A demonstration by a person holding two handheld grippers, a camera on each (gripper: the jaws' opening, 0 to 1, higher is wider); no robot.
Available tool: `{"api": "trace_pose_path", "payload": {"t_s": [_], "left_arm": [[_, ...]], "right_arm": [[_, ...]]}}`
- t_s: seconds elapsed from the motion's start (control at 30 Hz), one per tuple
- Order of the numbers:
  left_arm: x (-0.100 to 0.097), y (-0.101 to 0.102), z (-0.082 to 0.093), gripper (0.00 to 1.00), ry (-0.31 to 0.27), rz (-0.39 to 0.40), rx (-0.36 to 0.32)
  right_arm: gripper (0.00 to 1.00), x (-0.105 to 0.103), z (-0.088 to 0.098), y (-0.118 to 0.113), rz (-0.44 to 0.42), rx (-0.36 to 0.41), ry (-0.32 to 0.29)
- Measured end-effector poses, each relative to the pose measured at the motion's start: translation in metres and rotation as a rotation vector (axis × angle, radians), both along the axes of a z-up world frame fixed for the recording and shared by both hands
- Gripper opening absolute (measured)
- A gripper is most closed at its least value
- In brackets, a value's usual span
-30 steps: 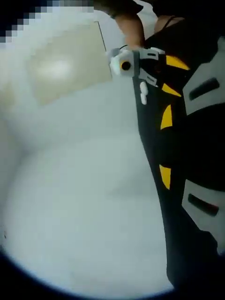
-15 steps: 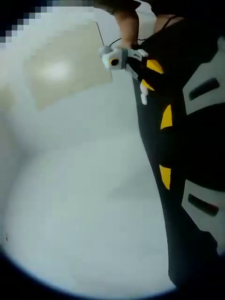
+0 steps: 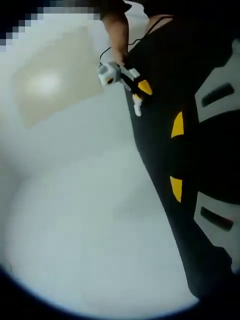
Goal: Pick up three earphones and place each one into its charging case using tactile feedback, ensure that each earphone is properly inserted and securely positioned inside the case.
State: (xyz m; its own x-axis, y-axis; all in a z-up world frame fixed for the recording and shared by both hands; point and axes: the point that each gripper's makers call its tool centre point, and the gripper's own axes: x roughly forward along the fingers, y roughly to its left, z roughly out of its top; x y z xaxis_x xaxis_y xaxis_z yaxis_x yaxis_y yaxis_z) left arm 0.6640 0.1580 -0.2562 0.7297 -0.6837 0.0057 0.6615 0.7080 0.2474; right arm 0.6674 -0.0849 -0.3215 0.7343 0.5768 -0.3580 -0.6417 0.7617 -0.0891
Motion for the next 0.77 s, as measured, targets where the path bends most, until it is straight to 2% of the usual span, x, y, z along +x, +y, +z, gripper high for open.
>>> {"api": "trace_pose_path", "payload": {"t_s": [0.03, 0.07, 0.1, 0.17, 0.2, 0.27, 0.3, 0.33, 0.37, 0.4, 0.47, 0.5, 0.53, 0.57, 0.6, 0.63, 0.77], "left_arm": [[0.000, 0.000, -0.002, 0.25, 0.008, -0.005, 0.006], [-0.001, -0.001, -0.005, 0.26, 0.021, -0.014, 0.012], [-0.003, -0.003, -0.008, 0.26, 0.032, -0.029, 0.024], [-0.006, -0.005, -0.007, 0.26, 0.031, -0.050, 0.017], [-0.006, -0.004, -0.007, 0.26, 0.028, -0.047, 0.012], [-0.005, -0.001, -0.008, 0.25, 0.018, -0.023, 0.035], [-0.004, 0.001, -0.006, 0.23, -0.005, -0.009, 0.044], [-0.004, 0.002, -0.003, 0.22, -0.026, 0.011, 0.048], [-0.005, 0.002, -0.002, 0.20, -0.031, 0.016, 0.049], [-0.005, 0.003, 0.000, 0.20, -0.030, 0.030, 0.040], [-0.013, 0.001, 0.006, 0.20, 0.025, 0.051, -0.004], [-0.021, -0.002, 0.015, 0.19, 0.053, 0.061, -0.085], [-0.024, -0.001, 0.017, 0.19, 0.076, 0.086, -0.115], [-0.029, 0.001, 0.010, 0.19, 0.137, 0.111, -0.095], [-0.036, -0.002, 0.008, 0.19, 0.156, 0.099, -0.098], [-0.042, -0.004, 0.006, 0.19, 0.170, 0.105, -0.119], [-0.057, -0.006, 0.000, 0.20, 0.180, 0.104, -0.120]], "right_arm": [[0.39, 0.000, 0.004, -0.001, 0.007, -0.006, -0.011], [0.41, 0.001, 0.013, -0.004, -0.007, -0.004, -0.052], [0.41, 0.002, 0.025, -0.003, -0.025, 0.032, -0.093], [0.38, -0.003, 0.058, 0.009, -0.019, 0.196, -0.161], [0.35, -0.010, 0.071, 0.018, 0.010, 0.289, -0.164], [0.29, -0.028, 0.082, 0.049, 0.143, 0.445, -0.089], [0.29, -0.037, 0.081, 0.065, 0.212, 0.492, -0.040], [0.29, -0.043, 0.080, 0.077, 0.246, 0.532, -0.006], [0.29, -0.047, 0.079, 0.088, 0.282, 0.550, 0.003], [0.30, -0.047, 0.075, 0.093, 0.294, 0.532, -0.008], [0.31, -0.040, 0.067, 0.096, 0.275, 0.463, -0.065], [0.31, -0.038, 0.059, 0.095, 0.266, 0.440, -0.083], [0.31, -0.037, 0.050, 0.095, 0.262, 0.428, -0.070], [0.31, -0.039, 0.042, 0.089, 0.256, 0.344, -0.048], [0.31, -0.040, 0.056, 0.089, 0.261, 0.405, -0.114], [0.31, -0.043, 0.057, 0.088, 0.275, 0.407, -0.132], [0.31, -0.038, 0.051, 0.080, 0.245, 0.372, -0.125]]}}
